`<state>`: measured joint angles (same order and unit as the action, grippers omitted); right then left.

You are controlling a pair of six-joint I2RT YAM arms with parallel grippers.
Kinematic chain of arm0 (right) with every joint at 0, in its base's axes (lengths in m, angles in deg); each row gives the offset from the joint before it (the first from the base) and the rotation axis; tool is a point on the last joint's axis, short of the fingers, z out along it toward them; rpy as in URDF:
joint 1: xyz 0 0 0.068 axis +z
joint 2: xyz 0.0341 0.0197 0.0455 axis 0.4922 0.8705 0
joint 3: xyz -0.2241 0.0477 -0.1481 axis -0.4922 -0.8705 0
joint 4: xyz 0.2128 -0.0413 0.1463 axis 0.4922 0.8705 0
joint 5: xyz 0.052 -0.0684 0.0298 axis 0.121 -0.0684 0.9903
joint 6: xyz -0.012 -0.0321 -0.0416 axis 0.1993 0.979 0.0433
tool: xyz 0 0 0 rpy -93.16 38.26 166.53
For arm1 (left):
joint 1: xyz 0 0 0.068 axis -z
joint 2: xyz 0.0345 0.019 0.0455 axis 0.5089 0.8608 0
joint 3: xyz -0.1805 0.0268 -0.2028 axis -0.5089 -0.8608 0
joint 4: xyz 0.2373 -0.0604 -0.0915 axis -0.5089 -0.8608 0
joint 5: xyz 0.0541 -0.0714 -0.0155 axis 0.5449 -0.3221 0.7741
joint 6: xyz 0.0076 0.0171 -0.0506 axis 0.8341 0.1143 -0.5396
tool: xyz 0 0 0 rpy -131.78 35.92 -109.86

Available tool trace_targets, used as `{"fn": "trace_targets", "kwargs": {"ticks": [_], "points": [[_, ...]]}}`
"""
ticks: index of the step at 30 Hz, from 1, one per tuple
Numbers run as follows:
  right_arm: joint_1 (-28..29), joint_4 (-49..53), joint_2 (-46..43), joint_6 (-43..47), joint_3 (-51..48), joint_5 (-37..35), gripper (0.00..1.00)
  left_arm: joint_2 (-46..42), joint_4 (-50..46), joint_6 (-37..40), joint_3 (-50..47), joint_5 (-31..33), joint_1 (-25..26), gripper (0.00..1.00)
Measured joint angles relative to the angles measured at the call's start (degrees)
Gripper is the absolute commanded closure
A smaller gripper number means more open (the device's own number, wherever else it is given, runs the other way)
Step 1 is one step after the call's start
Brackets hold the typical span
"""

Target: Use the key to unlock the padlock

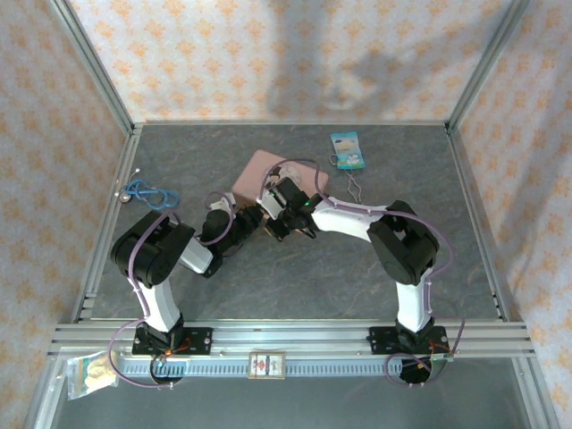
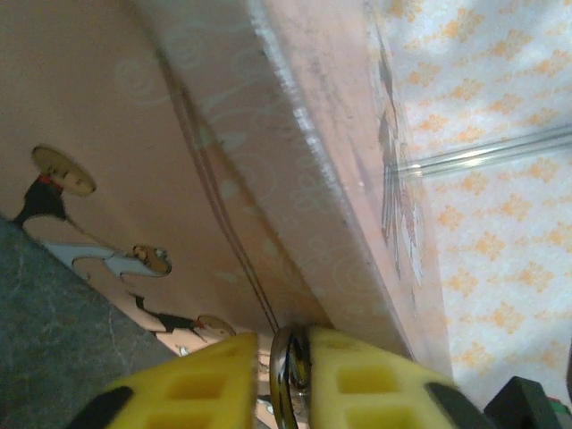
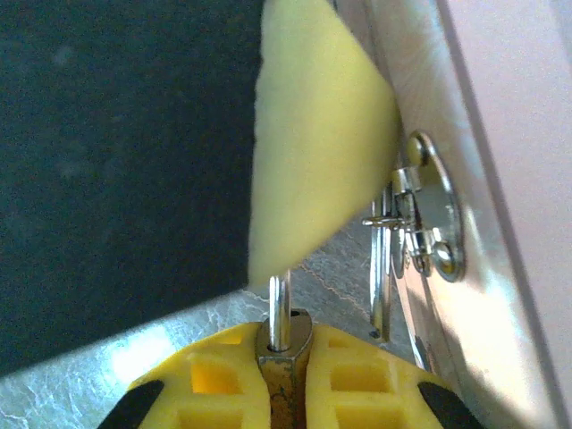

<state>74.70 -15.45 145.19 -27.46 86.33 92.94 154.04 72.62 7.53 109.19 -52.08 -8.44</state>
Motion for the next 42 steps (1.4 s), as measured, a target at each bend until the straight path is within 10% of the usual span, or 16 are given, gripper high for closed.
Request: {"fn": "trace_targets", "kwargs": {"ticks": [3, 8, 15, 22, 30, 42], "points": [[-0.04, -0.5, -0.35, -0.61, -0.46, -0.07, 0.98, 0.02, 0.5, -0.55, 0.13, 0.07, 0.02, 1.0], [0.0, -1.11, -3.3, -3.76, -3.54, 1.6, 0.57, 0.04, 0.63, -1.09, 0.33, 0.07, 0.76, 1.0], [0.11, -3.98, -17.42, -11.93, -11.3, 2.54, 0.45, 0.09, 0.74, -1.09, 0.33, 1.11, 0.74, 1.0], [-1.03, -8.26, -25.22, -26.93, -14.01, -15.76, 0.25, 0.02, 0.92, -1.11, 0.2, 1.73, 0.74, 1.0], [-6.34, -10.86, -26.53, -41.22, -21.92, -26.88, 0.2, 0.0, 1.75, -1.14, -0.28, 3.06, 1.14, 1.0], [-7.04, -21.94, -21.03, -49.13, -25.0, -21.35, 0.22, 0.0, 3.54, -2.23, -1.6, 4.57, 1.51, 1.0]]}}
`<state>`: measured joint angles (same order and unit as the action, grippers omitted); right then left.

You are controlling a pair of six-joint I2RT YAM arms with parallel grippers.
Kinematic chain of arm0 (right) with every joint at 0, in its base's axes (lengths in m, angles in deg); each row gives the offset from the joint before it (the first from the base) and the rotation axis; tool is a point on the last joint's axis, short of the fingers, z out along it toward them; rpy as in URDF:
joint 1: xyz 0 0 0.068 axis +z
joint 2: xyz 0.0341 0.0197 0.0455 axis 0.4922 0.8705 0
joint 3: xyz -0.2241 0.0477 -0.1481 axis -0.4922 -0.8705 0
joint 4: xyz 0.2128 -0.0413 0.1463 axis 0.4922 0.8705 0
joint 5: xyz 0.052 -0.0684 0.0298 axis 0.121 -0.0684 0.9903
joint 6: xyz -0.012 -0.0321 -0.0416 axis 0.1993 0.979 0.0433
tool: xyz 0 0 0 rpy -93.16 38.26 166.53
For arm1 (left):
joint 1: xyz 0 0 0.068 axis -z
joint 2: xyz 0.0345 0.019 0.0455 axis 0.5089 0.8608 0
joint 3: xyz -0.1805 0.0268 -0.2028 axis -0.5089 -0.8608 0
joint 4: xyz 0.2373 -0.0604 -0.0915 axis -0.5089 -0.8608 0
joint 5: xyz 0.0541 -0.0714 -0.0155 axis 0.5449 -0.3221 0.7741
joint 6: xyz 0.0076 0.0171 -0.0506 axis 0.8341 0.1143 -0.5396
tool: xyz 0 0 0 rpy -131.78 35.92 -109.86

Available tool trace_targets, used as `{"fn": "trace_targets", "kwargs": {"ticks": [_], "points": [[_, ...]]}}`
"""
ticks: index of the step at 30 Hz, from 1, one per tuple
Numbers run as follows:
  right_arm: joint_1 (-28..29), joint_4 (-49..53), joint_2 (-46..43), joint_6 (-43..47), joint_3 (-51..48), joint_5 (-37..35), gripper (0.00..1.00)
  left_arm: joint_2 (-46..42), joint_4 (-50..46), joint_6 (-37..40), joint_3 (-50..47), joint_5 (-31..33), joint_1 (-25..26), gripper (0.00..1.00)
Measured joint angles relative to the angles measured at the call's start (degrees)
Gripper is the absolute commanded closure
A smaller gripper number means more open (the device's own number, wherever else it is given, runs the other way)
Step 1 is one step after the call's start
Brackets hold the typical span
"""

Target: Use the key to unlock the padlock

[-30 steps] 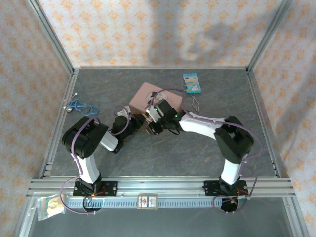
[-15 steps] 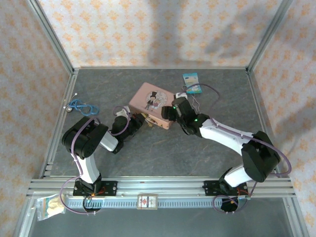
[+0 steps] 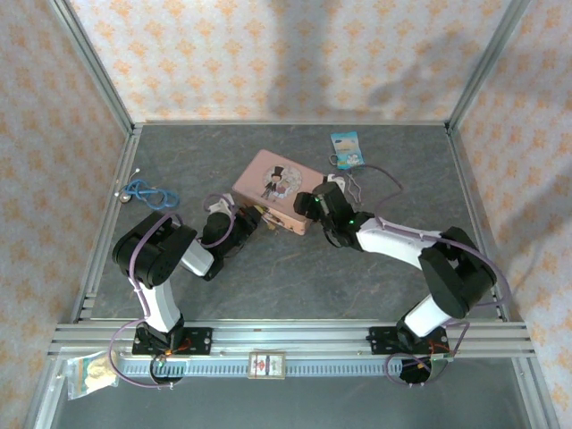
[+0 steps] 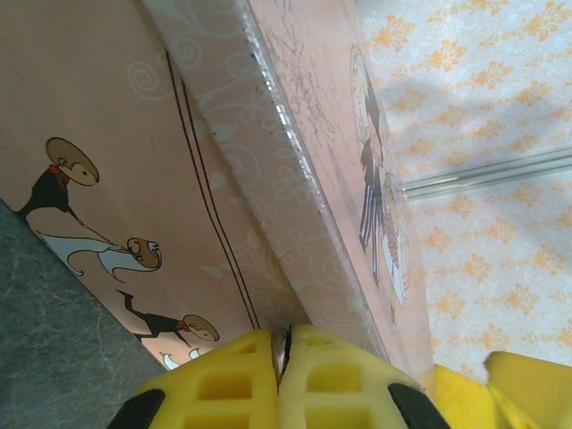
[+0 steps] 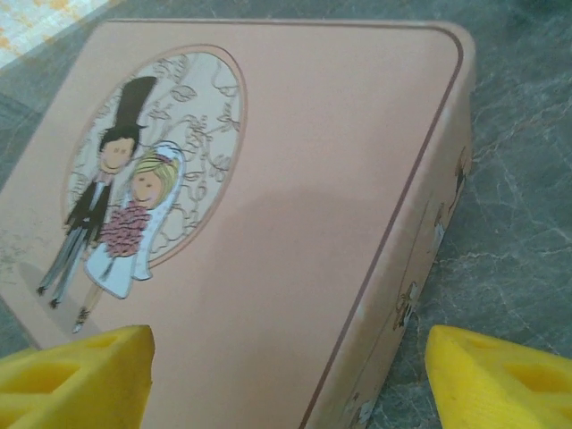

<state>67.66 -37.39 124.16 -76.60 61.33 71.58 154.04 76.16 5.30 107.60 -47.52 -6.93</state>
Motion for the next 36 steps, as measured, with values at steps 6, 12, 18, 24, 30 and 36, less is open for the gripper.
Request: {"fn": "trace_targets", "kwargs": {"ticks": [6, 12, 18, 24, 30, 36], "points": [[-0.52, -2.73, 1.66, -3.13, -2.19, 0.52, 0.25, 0.0, 1.68, -1.03, -1.29, 1.05, 0.0, 1.0], [-1.27, -5.77, 1.68, -5.31, -4.02, 0.72, 0.38, 0.0, 4.07, -2.34, -2.8, 3.43, 0.0, 1.0], [-2.16, -9.99, 1.46, -7.23, -6.32, 1.36, 0.41, 0.0, 6.08, -3.82, -3.45, 8.09, 0.37, 1.0], [-2.67, -10.45, 1.46, -8.13, -6.47, 1.33, 0.4, -0.61, 6.16, -4.0, -4.09, 12.68, 0.63, 1.0], [-2.67, -10.71, 2.8, -8.22, -5.2, 0.92, 0.4, -6.32, 4.81, -3.32, -5.16, 13.31, 0.63, 1.0], [-2.99, -10.67, 9.14, -6.93, 1.95, 0.09, 0.4, -16.33, -3.39, -0.24, -6.91, 10.4, 0.63, 1.0]]}}
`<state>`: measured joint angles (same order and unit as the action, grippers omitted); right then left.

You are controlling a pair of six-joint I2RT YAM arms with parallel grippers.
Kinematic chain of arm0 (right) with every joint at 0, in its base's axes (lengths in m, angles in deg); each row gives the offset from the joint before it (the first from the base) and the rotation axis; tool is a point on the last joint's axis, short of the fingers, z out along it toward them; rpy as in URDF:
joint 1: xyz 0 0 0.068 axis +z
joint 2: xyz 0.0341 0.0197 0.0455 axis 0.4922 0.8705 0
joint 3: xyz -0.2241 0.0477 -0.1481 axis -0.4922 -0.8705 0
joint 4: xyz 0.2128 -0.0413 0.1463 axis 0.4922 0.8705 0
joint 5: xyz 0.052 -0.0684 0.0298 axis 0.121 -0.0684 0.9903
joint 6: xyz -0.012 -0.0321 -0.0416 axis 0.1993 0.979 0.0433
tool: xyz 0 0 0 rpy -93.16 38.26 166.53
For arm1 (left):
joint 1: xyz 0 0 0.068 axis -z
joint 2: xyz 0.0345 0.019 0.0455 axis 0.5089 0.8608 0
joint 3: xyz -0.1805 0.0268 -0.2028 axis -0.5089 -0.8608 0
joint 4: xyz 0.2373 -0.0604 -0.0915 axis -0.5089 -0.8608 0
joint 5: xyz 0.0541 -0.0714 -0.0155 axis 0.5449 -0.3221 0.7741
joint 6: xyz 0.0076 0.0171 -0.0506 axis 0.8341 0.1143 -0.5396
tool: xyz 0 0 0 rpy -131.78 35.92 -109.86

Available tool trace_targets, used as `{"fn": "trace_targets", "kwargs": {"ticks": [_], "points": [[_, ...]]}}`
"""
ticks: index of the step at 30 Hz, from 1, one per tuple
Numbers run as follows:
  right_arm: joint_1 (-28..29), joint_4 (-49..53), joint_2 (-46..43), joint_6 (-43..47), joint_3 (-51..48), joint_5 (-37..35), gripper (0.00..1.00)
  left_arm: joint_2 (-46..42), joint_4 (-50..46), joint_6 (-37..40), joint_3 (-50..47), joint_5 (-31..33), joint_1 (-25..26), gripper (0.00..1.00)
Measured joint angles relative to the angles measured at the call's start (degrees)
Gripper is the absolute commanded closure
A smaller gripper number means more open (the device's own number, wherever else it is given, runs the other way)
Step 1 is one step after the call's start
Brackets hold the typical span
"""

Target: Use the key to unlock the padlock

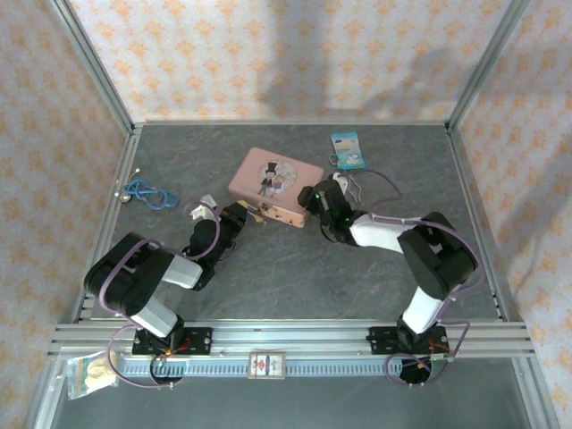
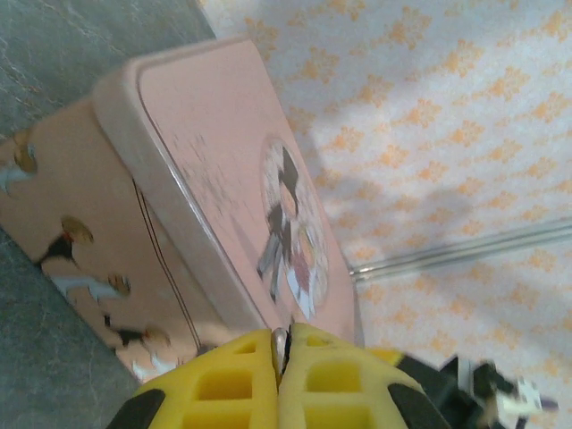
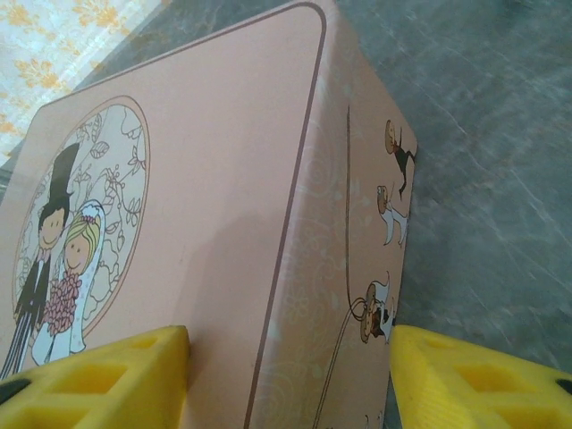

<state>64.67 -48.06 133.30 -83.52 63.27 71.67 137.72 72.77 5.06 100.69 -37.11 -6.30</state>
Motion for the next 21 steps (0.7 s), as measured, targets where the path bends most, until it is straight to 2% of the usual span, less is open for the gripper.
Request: {"fn": "trace_targets", "kwargs": {"ticks": [7, 9, 11, 17, 21], "points": [[-1.22, 0.92, 6.54, 4.22, 8.96, 1.36, 0.36, -14.27, -17.55, 5.9, -0.94, -2.73, 1.4, 1.0], [-1.95, 1.44, 7.61, 5.68, 11.3, 2.6, 0.27, -16.9, -22.6, 7.93, -0.72, -2.99, 2.93, 1.0], [-2.69, 1.62, 7.89, 7.85, 12.94, 4.5, 0.0, -18.16, -27.69, 9.92, 0.0, -3.04, 5.03, 1.0], [-3.06, 2.08, 4.7, 12.72, 12.72, 7.21, 0.0, -15.19, -34.86, 12.68, 2.64, -4.35, 10.99, 1.0], [-2.99, 4.2, -3.67, 15.28, 8.81, 5.68, 0.0, -9.44, -36.83, 13.99, 6.01, -4.96, 14.95, 1.0]]}}
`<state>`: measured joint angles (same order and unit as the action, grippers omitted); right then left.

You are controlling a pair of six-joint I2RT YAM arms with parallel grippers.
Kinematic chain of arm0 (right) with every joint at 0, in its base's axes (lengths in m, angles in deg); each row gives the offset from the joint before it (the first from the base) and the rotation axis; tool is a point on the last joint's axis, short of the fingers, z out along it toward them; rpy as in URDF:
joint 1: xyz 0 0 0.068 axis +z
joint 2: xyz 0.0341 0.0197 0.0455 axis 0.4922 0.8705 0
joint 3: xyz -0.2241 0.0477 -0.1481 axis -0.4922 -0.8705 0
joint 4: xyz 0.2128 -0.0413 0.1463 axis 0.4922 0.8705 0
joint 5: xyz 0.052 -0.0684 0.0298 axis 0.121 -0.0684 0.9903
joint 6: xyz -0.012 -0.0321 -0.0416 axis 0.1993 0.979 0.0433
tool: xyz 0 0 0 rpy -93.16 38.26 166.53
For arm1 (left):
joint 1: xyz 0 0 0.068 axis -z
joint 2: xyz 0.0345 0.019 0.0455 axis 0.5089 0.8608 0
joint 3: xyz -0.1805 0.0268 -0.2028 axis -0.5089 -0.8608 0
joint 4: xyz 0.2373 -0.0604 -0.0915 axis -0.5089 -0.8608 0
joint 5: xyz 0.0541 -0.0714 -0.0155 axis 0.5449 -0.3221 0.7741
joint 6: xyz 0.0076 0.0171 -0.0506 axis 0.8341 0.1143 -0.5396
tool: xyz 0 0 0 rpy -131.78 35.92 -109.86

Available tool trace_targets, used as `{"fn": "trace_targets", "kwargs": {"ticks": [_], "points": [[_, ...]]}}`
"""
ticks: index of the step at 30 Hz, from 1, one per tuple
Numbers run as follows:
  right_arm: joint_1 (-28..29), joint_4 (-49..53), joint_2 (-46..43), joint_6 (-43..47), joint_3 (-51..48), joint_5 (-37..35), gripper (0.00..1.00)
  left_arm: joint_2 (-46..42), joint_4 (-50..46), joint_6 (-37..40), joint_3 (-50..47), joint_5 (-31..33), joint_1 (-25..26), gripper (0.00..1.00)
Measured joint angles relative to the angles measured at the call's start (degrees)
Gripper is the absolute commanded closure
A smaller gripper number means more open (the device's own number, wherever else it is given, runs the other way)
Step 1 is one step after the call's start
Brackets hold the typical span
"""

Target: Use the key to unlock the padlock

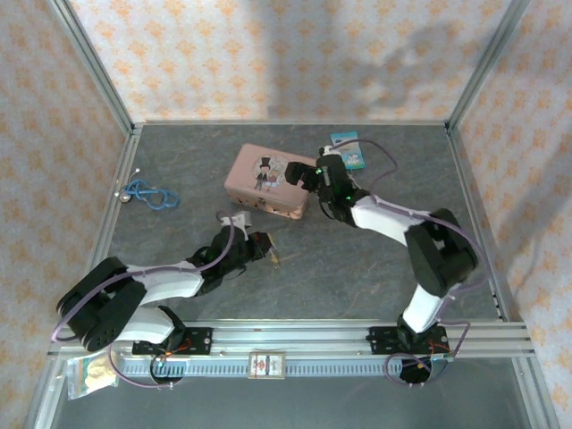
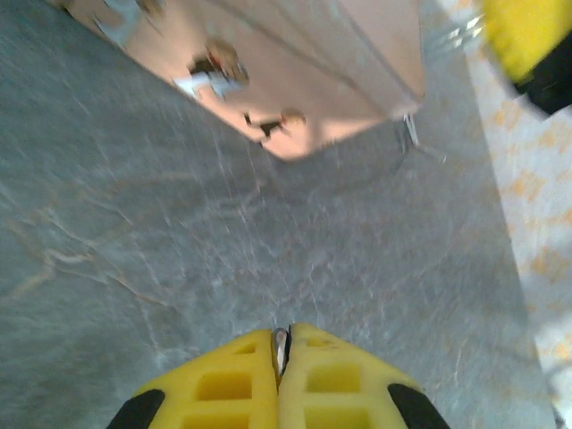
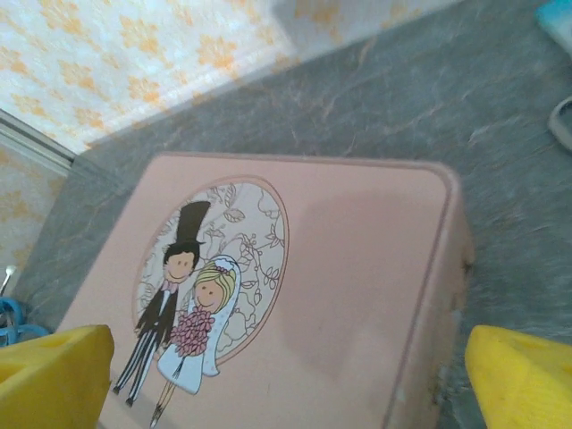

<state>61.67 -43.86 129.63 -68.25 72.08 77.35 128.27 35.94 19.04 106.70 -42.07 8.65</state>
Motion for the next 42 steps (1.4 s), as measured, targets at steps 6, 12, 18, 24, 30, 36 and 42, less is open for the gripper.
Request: {"fn": "trace_targets", "kwargs": {"ticks": [6, 12, 18, 24, 30, 36, 42], "points": [[0.0, 3.02, -14.45, 2.45, -9.64, -4.28, 0.0, 6.99, -0.35, 1.16, 5.09, 0.02, 3.93, 0.99], [0.0, 6.05, -23.34, 3.76, -17.94, -9.73, 0.0, 12.52, 0.72, 1.49, 7.8, -0.61, 4.55, 0.79], [-0.17, 6.01, -26.36, 7.13, -21.94, -15.06, 0.0, 13.35, 0.63, 1.9, 8.24, -0.57, 4.55, 0.5], [-5.05, 3.34, -25.83, 11.91, -23.82, -17.9, 0.0, 8.2, -2.4, 3.91, 8.61, 3.19, 4.52, 0.36], [-16.96, -3.98, -24.0, 15.5, -28.72, -17.92, 0.0, -2.71, -9.09, 14.05, 11.02, 15.06, 0.5, 0.1], [-23.93, -13.62, -19.02, 19.43, -32.87, -17.55, 0.0, -11.26, -8.61, 25.2, 10.14, 30.49, -10.58, 0.04], [-24.52, -27.43, -13.9, 23.39, -37.22, -17.29, 0.0, -11.91, -2.49, 32.7, 3.98, 40.7, -19.61, 0.03]]}}
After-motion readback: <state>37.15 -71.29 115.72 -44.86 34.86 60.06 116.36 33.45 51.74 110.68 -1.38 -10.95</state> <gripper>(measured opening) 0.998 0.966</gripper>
